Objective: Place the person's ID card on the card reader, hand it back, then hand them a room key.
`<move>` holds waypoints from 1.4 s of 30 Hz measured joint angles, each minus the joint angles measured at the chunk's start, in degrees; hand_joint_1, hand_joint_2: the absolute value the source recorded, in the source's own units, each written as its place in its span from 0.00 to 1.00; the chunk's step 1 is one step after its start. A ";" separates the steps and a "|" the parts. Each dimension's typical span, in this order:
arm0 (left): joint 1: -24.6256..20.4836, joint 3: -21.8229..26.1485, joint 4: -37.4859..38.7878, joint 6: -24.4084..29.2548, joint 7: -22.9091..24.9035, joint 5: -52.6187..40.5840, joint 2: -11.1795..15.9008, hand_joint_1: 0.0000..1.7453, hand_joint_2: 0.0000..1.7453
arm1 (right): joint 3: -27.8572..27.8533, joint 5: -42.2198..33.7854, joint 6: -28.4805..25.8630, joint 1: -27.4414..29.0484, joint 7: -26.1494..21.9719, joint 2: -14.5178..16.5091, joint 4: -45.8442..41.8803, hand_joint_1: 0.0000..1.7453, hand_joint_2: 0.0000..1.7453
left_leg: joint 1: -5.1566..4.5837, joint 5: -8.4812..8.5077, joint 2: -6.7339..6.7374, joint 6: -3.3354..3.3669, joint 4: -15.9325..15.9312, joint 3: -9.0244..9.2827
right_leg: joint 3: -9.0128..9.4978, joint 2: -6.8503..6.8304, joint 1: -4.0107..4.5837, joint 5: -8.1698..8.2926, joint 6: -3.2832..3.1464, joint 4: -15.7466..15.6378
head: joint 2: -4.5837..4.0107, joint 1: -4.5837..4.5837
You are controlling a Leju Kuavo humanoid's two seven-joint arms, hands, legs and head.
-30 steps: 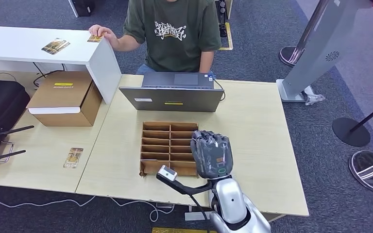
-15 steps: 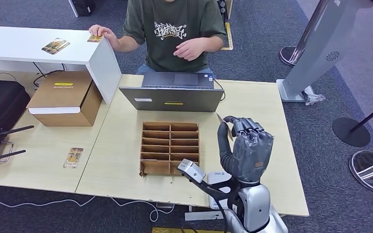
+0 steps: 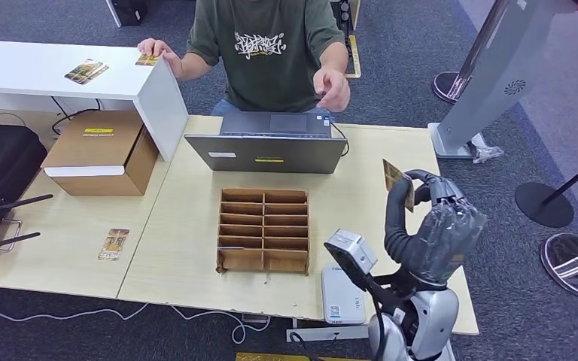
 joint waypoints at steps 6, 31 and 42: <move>0.05 0.00 0.00 -0.11 -0.29 -0.02 -0.04 0.00 0.00 | -3.26 -1.18 0.00 -0.13 -2.30 1.01 0.20 0.96 1.00 | -0.01 0.00 -0.01 0.00 0.00 -0.02 | 0.02 -0.01 0.00 0.00 0.00 0.00 | 0.00 0.01; -1.29 -2.08 0.00 -0.80 2.51 -5.67 -0.09 0.00 0.00 | -0.22 6.20 0.02 -29.03 4.68 1.87 28.06 0.99 1.00 | 0.00 0.30 0.01 0.01 0.00 -0.01 | -0.01 0.03 0.00 0.23 0.04 0.03 | 0.00 0.00; -2.35 -4.14 0.00 -0.46 3.90 -7.48 -0.02 0.00 0.00 | 5.96 10.36 0.02 -41.45 7.83 1.89 44.51 0.99 1.00 | 0.00 0.32 0.01 0.00 0.00 -0.01 | -0.01 0.04 0.00 0.30 -0.02 0.04 | 0.00 0.01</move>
